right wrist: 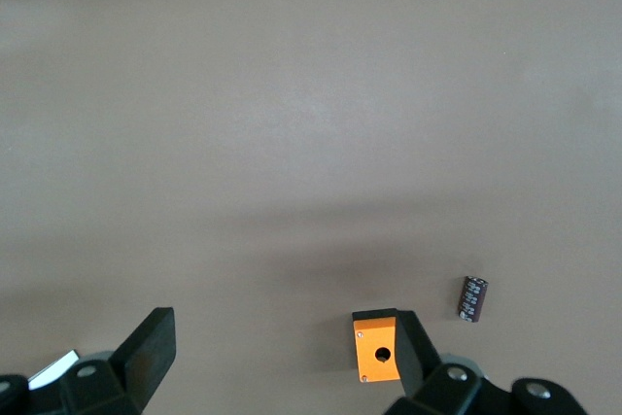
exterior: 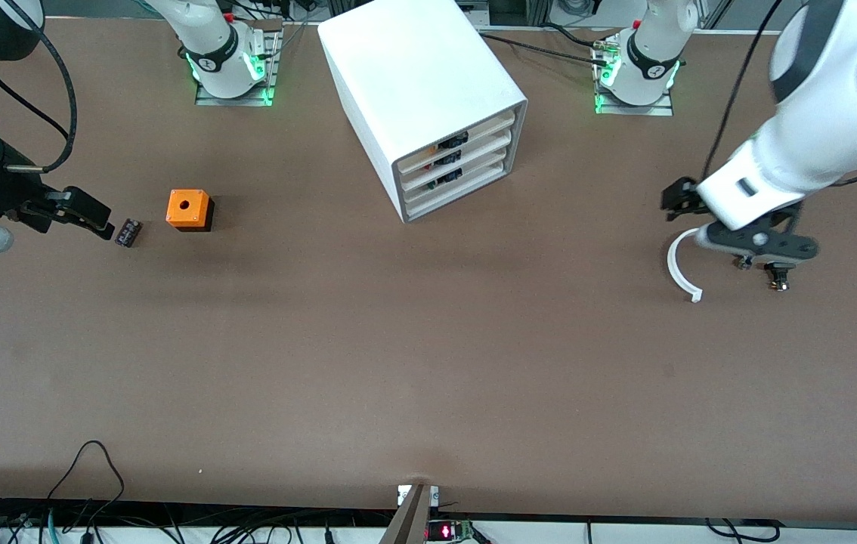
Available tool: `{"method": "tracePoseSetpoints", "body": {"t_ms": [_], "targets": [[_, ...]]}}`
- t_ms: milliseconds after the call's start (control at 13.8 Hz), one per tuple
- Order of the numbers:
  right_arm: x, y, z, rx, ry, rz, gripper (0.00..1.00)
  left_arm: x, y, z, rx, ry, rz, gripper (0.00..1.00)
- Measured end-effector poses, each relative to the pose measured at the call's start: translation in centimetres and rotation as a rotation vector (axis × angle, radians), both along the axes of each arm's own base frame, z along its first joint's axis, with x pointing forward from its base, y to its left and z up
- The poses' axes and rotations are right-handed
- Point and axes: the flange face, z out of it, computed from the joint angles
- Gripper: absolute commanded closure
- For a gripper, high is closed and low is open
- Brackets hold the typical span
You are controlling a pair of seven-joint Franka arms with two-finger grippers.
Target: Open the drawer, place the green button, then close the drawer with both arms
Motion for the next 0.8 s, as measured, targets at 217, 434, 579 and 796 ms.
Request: {"method": "tracePoseSetpoints", "body": {"t_ms": [217,434,579,796], "targets": [[0.0,0.1,0.0,0.0,0.002,0.001,0.0,-2.2,3.8,1.7,-0.001,-0.035,0.046,0.0],[0.0,0.1,0.0,0.0,0.003,0.002,0.0,-2.3,5.2,2.1,-0.024,-0.116,0.078,0.0],[0.0,0.1,0.0,0.0,0.003,0.002,0.0,-2.3,5.6,1.8,-0.029,-0.108,0.087,0.0],[0.0,0.1,0.0,0.0,0.003,0.003,0.0,-2.5,5.5,1.7,-0.027,-0.095,0.087,0.0]]}}
